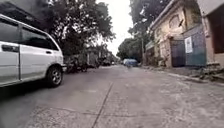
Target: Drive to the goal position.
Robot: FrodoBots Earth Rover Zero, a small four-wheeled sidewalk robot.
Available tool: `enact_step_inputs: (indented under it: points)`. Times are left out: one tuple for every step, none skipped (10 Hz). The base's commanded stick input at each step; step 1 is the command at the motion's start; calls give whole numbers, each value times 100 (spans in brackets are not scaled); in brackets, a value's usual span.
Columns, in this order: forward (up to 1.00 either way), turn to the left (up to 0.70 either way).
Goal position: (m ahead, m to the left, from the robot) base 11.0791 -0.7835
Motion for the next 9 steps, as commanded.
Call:
enact_step_inputs:
  points:
    - [100, 27]
    - [100, 27]
    - [100, 27]
    - [100, 27]
    - [100, 27]
    - [100, 27]
    - [100, 27]
    - [100, 27]
    - [100, 27]
